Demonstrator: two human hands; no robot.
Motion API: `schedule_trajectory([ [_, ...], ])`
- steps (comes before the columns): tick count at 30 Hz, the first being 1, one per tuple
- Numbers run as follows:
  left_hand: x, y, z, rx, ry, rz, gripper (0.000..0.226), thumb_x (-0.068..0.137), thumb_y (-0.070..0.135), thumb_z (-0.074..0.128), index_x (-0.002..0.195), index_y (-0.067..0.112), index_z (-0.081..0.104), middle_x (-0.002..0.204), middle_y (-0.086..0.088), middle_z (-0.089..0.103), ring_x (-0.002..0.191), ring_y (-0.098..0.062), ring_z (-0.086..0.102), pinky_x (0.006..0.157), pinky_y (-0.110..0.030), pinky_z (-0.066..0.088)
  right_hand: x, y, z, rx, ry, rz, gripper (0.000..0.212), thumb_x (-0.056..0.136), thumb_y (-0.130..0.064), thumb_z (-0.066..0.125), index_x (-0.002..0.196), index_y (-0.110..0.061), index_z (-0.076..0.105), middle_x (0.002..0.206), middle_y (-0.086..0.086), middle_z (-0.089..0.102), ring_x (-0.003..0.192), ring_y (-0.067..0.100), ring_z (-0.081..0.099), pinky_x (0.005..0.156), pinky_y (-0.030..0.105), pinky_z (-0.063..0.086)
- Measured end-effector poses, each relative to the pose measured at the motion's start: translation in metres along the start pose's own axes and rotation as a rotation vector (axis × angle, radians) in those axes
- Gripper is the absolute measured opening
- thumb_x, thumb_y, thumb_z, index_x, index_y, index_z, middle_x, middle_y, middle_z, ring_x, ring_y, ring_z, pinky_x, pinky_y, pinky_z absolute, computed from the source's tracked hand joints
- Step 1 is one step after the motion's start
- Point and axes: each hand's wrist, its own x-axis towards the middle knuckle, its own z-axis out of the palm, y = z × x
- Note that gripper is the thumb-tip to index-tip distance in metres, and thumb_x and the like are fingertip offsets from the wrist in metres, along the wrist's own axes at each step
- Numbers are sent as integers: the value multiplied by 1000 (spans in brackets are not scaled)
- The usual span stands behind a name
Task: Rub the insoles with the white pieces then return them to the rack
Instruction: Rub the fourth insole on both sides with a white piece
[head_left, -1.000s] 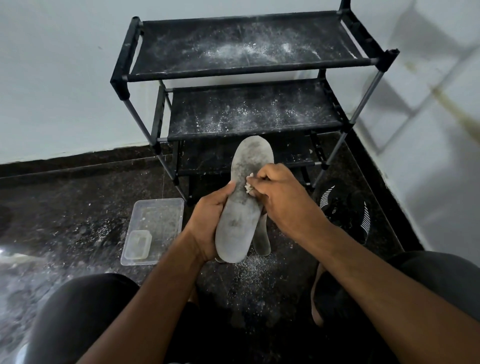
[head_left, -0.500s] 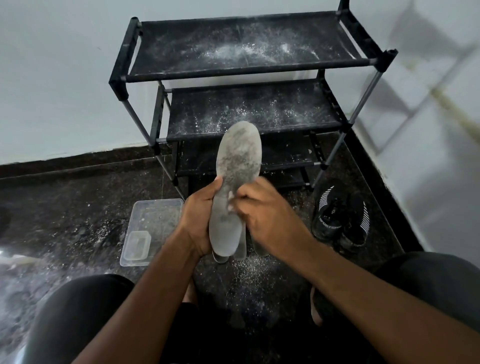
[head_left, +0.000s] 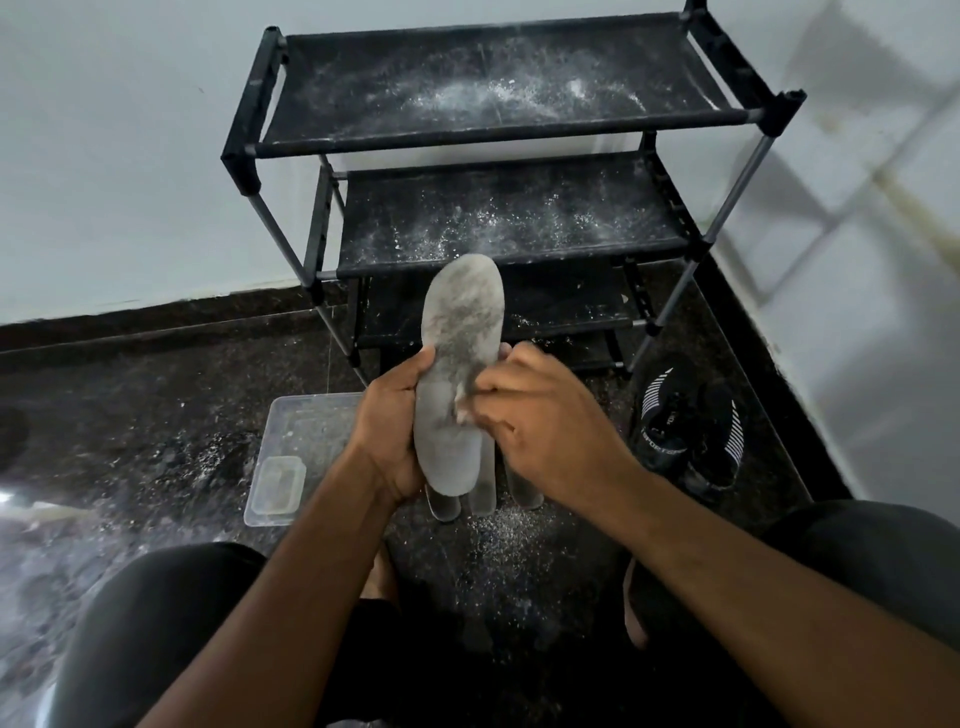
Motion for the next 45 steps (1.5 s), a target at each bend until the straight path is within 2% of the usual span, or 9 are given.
schedule_trajectory([
  [7, 4, -1, -6, -6, -2, -53, 64, 108, 43, 29, 137, -4, 60, 141, -21, 62, 123, -29, 66, 106, -39, 50, -11, -15, 8, -14, -133, -69, 11, 85, -20, 71, 94, -13, 74, 93, -4, 60, 93, 15, 47, 80, 34, 47],
  [11, 2, -1, 1, -78, -22, 4, 57, 107, 37, 34, 127, -5, 68, 123, -19, 70, 103, -28, 72, 97, -40, 56, -2, -3, 3, -50, 40, 68, 9, 88, -14, 69, 89, -8, 74, 90, -1, 61, 90, 13, 44, 77, 28, 48],
  [17, 4, -15, 8, -28, -23, -14, 56, 109, 40, 38, 147, 1, 50, 139, -20, 61, 121, -31, 64, 106, -47, 50, -3, 3, 3, -75, 47, 217, 21, 84, -11, 71, 104, -3, 71, 100, 2, 58, 95, 17, 45, 79, 32, 53],
  [22, 7, -16, 1, 28, -13, -56, 68, 106, 52, 35, 141, -2, 57, 148, -22, 54, 140, -34, 51, 120, -49, 35, -9, -14, 15, -17, -88, 46, 19, 82, -14, 74, 99, -9, 74, 102, 0, 61, 100, 18, 47, 82, 36, 49],
  [28, 3, -19, 12, 22, -46, -26, 57, 107, 45, 34, 134, 3, 60, 119, -19, 70, 101, -29, 72, 84, -42, 63, 1, 6, 3, -113, 94, 180, 19, 80, -19, 74, 97, -11, 76, 93, -3, 65, 94, 18, 47, 76, 36, 50],
  [33, 6, -18, 4, 39, -22, -49, 66, 102, 55, 41, 142, 4, 55, 133, -20, 65, 124, -32, 63, 108, -44, 51, -4, -14, 8, 35, 10, 21, 14, 84, -17, 64, 88, -13, 76, 91, -5, 67, 90, 13, 45, 77, 26, 41],
  [36, 6, -21, 5, 28, -38, -44, 59, 106, 50, 35, 133, 5, 61, 115, -17, 71, 101, -28, 72, 84, -41, 62, 0, 2, 6, -41, 113, 124, 14, 84, -20, 67, 94, -15, 76, 93, -7, 67, 92, 15, 46, 74, 36, 46],
  [42, 7, -20, 2, 24, -36, -62, 68, 100, 52, 47, 145, 2, 54, 145, -22, 54, 132, -34, 56, 111, -45, 44, -3, -15, 9, 93, 48, 48, 13, 87, -15, 63, 88, -14, 76, 90, -6, 68, 87, 13, 47, 76, 26, 41],
  [45, 8, -21, 0, 46, -31, -40, 56, 105, 48, 40, 132, 4, 62, 117, -18, 68, 106, -30, 69, 90, -41, 57, 0, -1, 4, 39, 116, 132, 14, 86, -19, 63, 91, -18, 76, 91, -9, 68, 89, 13, 48, 76, 32, 42],
])
